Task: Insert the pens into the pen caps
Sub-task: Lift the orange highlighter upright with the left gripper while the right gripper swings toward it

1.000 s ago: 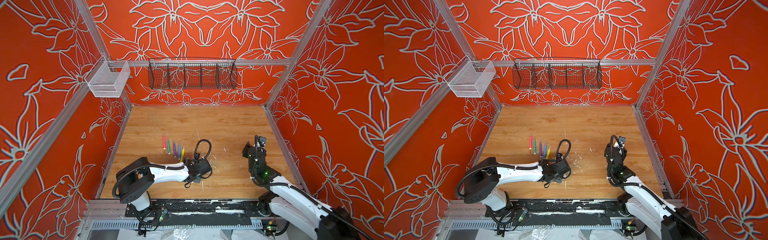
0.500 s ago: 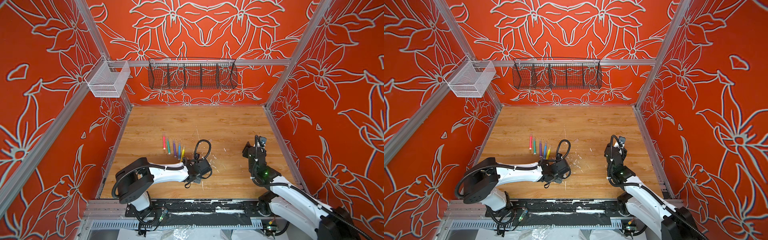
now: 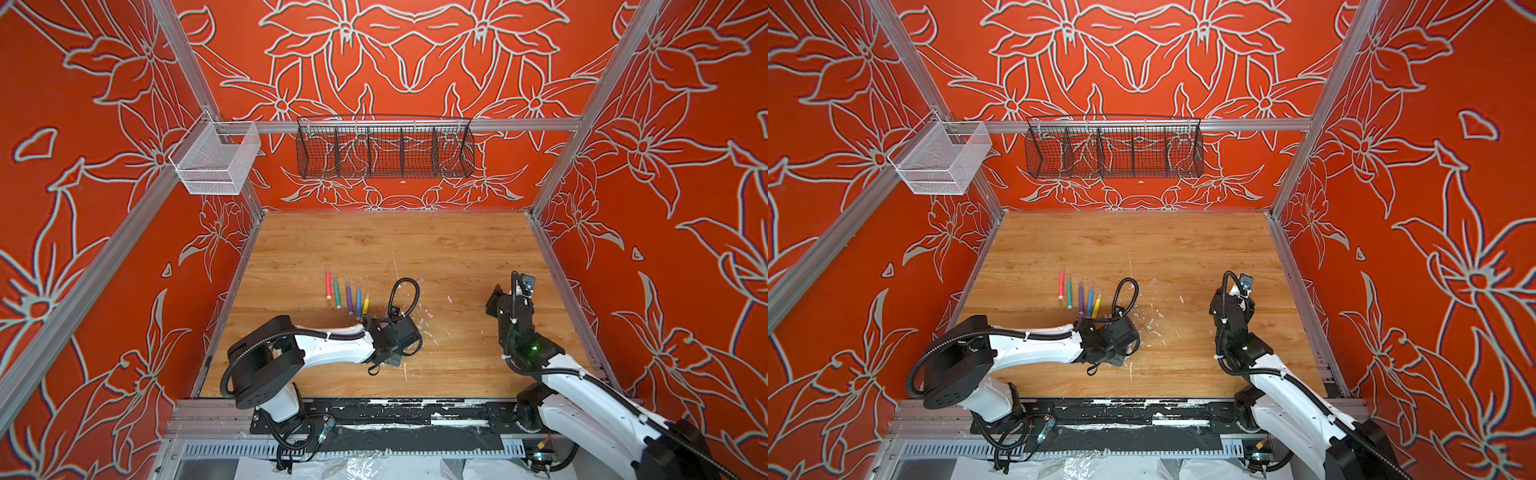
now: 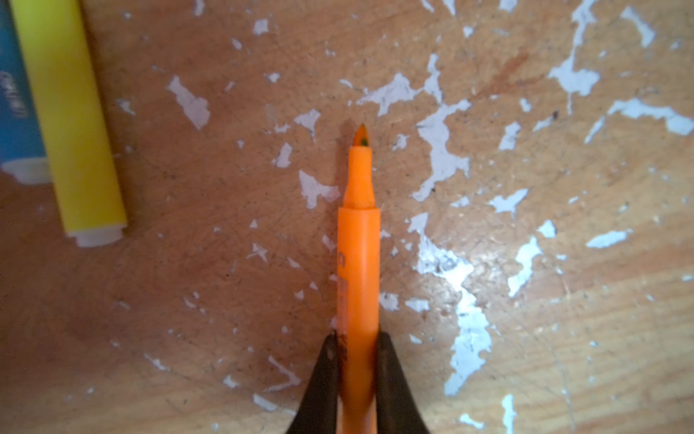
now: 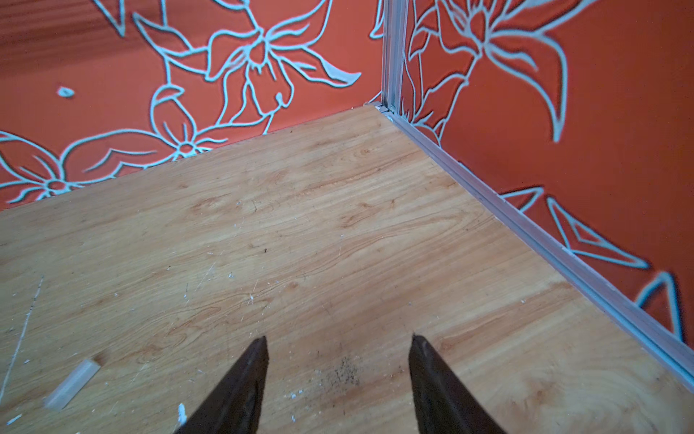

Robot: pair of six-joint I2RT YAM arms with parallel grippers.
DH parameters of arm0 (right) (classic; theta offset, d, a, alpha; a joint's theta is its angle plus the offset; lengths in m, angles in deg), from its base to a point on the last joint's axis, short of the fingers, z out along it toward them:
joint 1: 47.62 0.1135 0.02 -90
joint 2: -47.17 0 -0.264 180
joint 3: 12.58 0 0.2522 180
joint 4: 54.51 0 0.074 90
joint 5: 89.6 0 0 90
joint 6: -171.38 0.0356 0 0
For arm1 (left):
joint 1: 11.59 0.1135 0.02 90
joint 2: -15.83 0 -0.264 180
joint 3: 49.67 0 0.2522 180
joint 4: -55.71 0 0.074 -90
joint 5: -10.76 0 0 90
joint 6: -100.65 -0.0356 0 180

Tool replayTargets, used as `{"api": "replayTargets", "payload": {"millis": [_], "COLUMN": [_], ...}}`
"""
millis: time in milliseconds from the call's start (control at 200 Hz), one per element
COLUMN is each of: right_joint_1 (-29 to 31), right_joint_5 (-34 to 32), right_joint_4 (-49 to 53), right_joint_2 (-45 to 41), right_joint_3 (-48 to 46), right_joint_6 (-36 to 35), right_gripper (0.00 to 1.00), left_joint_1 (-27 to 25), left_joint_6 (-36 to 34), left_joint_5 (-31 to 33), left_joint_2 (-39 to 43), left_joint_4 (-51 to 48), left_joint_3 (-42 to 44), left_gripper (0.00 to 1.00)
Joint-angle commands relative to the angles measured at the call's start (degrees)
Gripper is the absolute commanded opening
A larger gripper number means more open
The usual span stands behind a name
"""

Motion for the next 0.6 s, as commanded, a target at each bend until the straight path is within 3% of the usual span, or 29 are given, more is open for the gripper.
{"api": "replayTargets", "payload": {"millis": [0, 305, 465, 595], "right_joint_1": [-0.38, -0.30, 0.98, 6.01], "right_joint_5": [7.23, 29.91, 39.52, 41.13], "right_joint_4": [3.28, 5.07, 2.78, 0.17], "right_joint_2": [-3.85, -11.61, -8.37, -5.17], "right_joint_3": [3.39, 8.75, 12.44, 14.68], "right_joint_6": [3.32, 8.28, 10.89, 10.13], "right_gripper": [0.62, 0.67, 0.68, 0.68], "left_joint_1": [2.76, 5.50, 5.68, 5.77], "left_joint_6": [-6.09, -22.28, -31.17, -35.85], "left_joint_5": [-2.72, 1.00, 3.57, 5.08], "left_joint_2": [2.57, 10.81, 15.03, 20.99], "left_joint_4": [-0.49, 7.53, 15.27, 16.07], "left_joint_3": [-4.69, -18.93, -18.03, -12.90], "left_gripper": [0.01, 0.00, 0.00, 0.00]}}
